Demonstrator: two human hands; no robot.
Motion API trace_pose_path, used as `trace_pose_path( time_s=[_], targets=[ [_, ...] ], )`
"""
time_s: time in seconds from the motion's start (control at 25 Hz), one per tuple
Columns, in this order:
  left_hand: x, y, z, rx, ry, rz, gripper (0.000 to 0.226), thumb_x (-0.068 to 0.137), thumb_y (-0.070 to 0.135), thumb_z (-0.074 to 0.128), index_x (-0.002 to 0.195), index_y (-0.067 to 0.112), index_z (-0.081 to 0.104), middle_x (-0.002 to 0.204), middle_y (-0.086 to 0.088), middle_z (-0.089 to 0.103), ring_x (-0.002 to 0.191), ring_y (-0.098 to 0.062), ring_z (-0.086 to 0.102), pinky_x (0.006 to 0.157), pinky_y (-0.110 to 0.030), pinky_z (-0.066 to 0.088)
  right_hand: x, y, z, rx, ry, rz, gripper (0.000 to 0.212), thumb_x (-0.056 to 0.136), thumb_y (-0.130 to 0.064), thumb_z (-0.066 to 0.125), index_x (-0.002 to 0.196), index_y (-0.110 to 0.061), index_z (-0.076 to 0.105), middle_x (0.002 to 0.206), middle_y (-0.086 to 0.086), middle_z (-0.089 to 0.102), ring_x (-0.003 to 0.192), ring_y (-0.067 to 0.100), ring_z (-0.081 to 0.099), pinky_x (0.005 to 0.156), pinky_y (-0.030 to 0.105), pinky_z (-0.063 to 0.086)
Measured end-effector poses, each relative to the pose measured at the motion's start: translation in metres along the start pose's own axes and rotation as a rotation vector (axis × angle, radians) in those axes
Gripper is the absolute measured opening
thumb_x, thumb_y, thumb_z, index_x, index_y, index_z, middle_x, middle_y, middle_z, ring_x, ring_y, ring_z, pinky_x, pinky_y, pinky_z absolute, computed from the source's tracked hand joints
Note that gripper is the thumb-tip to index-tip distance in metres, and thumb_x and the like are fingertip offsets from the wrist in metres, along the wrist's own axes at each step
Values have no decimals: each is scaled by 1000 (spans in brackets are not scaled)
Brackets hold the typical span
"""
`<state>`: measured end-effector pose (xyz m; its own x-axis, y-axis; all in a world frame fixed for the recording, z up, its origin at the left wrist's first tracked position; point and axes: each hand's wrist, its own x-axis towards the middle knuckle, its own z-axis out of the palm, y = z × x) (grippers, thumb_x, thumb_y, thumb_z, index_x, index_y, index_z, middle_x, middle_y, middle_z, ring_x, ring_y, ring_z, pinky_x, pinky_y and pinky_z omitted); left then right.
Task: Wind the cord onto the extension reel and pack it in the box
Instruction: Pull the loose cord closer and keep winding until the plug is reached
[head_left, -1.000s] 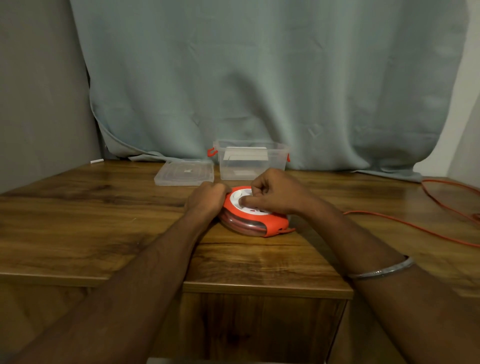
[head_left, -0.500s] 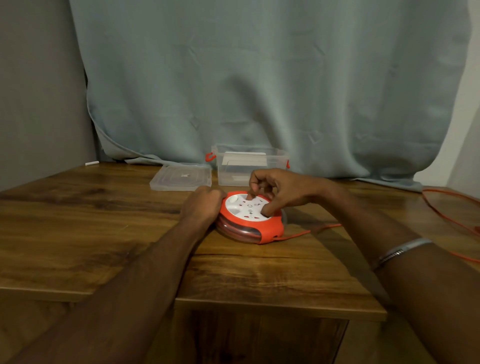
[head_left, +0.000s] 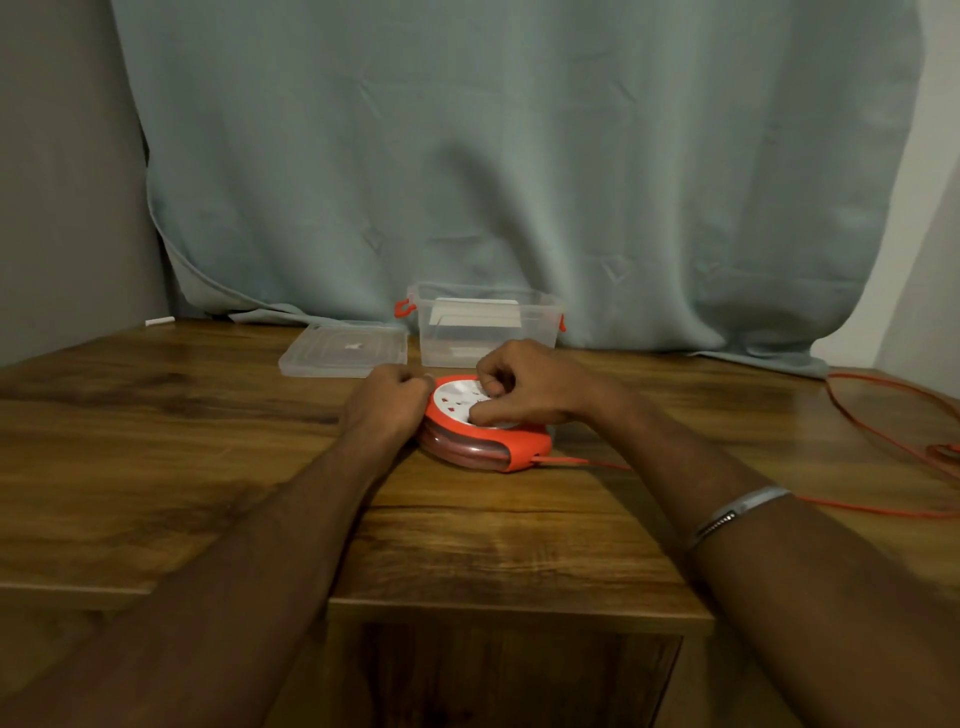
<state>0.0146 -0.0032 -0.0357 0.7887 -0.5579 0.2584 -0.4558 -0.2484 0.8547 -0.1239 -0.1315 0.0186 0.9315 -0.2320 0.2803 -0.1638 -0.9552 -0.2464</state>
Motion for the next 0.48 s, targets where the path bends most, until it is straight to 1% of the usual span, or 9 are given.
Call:
trace_pose_path(
  time_s=[0.08, 0.16, 0.2, 0.28, 0.32, 0.36, 0.44, 0.48],
  targets=[
    [-2, 0, 0, 0, -5, 18, 37, 98, 38, 52, 127, 20, 66, 118, -7, 71, 103, -24, 67, 91, -45, 58, -1, -6, 4, -77, 44, -15, 50, 66, -65, 60, 53, -19, 43, 47, -7, 42, 50, 10, 40, 56, 36, 36],
    [-2, 0, -1, 21, -20, 30, 38, 99, 40, 51, 127, 20, 66, 119, -6, 71, 105, -25, 67, 92, -46, 58, -1, -7, 7, -84, 61, -46, 55, 75, -60, 62, 48, -18, 39, 44, -5, 38, 47, 11, 39, 56, 36, 35],
    [-1, 0, -1, 24, -24, 28, 38, 99, 40, 51, 127, 20, 66, 119, -6, 71, 105, -25, 67, 93, -46, 57, 0, -6, 7, -70, 63, -49, 56, 81, -54, 66, 45, -19, 41, 42, -6, 39, 45, 11, 39, 55, 36, 34],
    [-2, 1, -1, 25, -27, 29, 36, 99, 39, 50, 126, 20, 66, 118, -6, 72, 103, -25, 68, 92, -46, 58, 3, -3, 7, -39, 64, -45, 54, 88, -46, 69, 45, -21, 49, 41, -8, 45, 43, 9, 44, 54, 34, 36],
    [-3, 2, -1, 24, -29, 27, 36, 99, 38, 50, 126, 20, 65, 117, -6, 72, 102, -24, 68, 92, -46, 58, 4, -2, 7, -48, 77, -58, 48, 89, -45, 69, 50, -20, 55, 44, -8, 49, 45, 8, 47, 54, 34, 37],
    [-3, 2, -2, 26, -32, 25, 35, 100, 37, 49, 126, 20, 65, 116, -5, 72, 101, -24, 68, 92, -46, 58, 4, -2, 6, -45, 102, -80, 38, 88, -41, 70, 58, -20, 61, 50, -8, 55, 49, 7, 50, 55, 33, 40],
    [-2, 2, -2, 34, -37, 18, 36, 99, 37, 49, 127, 20, 64, 116, -5, 72, 102, -24, 68, 92, -46, 57, -1, 7, 2, 108, 117, -79, 4, 79, -22, 71, 83, -22, 69, 71, -3, 70, 59, 8, 57, 58, 29, 45],
    [-3, 3, -2, 38, -40, 14, 36, 99, 37, 50, 128, 20, 64, 117, -6, 72, 103, -24, 67, 92, -46, 58, -3, 12, -2, 228, 86, -50, 25, 73, -11, 69, 96, -21, 69, 87, 0, 75, 59, 10, 58, 59, 23, 46]
  ],
)
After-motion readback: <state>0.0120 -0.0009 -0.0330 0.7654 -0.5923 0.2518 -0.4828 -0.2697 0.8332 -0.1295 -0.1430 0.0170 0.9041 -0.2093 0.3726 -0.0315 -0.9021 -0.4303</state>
